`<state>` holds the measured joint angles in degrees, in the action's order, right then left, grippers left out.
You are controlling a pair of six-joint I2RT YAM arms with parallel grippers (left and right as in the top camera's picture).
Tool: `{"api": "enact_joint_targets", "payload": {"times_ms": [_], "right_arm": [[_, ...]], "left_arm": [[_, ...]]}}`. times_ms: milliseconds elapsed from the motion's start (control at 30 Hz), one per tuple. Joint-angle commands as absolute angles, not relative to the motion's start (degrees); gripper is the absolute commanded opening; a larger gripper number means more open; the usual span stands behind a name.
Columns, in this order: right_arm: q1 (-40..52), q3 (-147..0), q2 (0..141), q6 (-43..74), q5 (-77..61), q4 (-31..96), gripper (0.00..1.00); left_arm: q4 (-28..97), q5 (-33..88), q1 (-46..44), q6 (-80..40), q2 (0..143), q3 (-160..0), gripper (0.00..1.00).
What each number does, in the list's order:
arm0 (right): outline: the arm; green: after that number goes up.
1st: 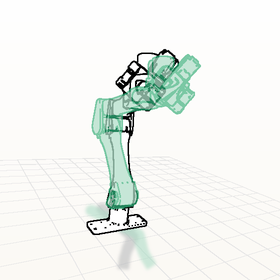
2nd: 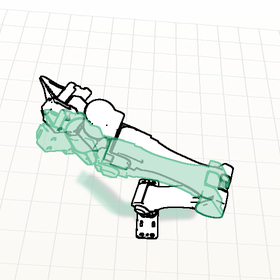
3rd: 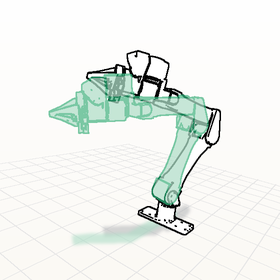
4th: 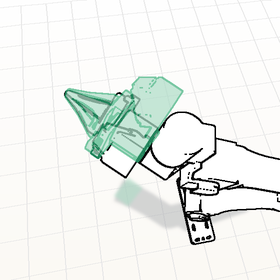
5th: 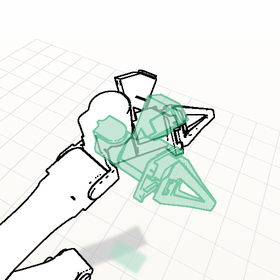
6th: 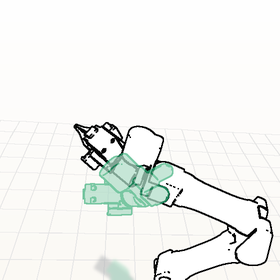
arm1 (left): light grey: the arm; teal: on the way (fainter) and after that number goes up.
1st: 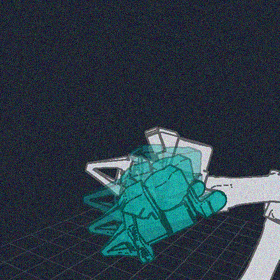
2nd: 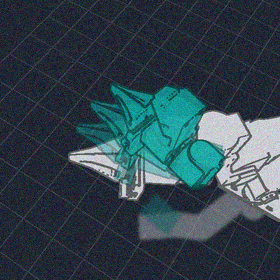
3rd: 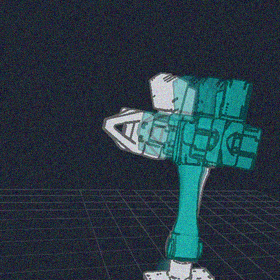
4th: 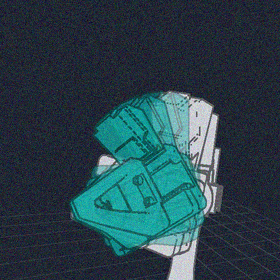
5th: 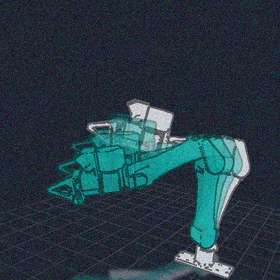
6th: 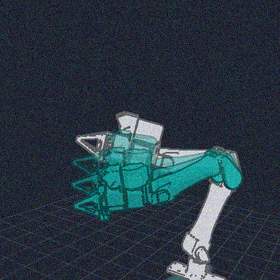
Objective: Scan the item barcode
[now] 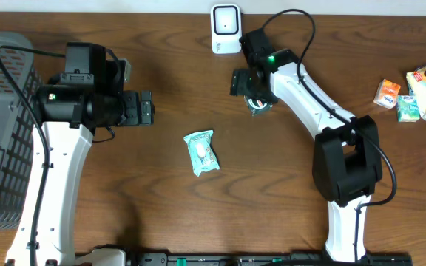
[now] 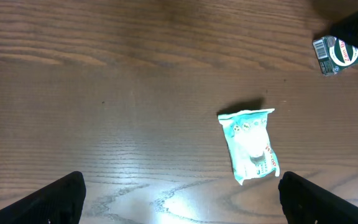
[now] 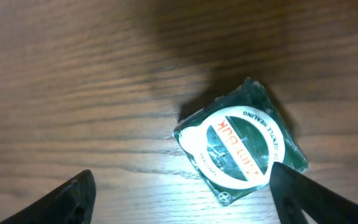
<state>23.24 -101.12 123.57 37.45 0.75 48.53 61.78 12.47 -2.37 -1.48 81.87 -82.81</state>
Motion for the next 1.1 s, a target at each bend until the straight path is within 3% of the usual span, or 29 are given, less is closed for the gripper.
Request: {"api": "enact_joint_targets", "payload": {"times_ms": [0, 33, 333, 1067], "right_arm": [[23.42, -101.67, 122.02, 51.29, 4.45, 48.64, 0.92], [23.59, -101.65, 122.02, 53.45, 7.29, 48.64, 0.99], [23.94, -101.47, 123.17, 67.13, 14.68, 48.45, 0.99], [24.86, -101.45, 129.69, 74.22, 13.39, 51.83, 0.99]], "left_arm": [[62.11, 11.92, -2.55, -1.34, 82.0, -82.56, 0.98], [62.11, 11.92, -2.55, -1.34, 82.0, -82.56, 0.98], [62.11, 11.92, -2.55, -1.34, 82.0, -82.56, 0.98], [62.11, 11.92, -2.55, -1.34, 82.0, -82.56, 0.98]]}}
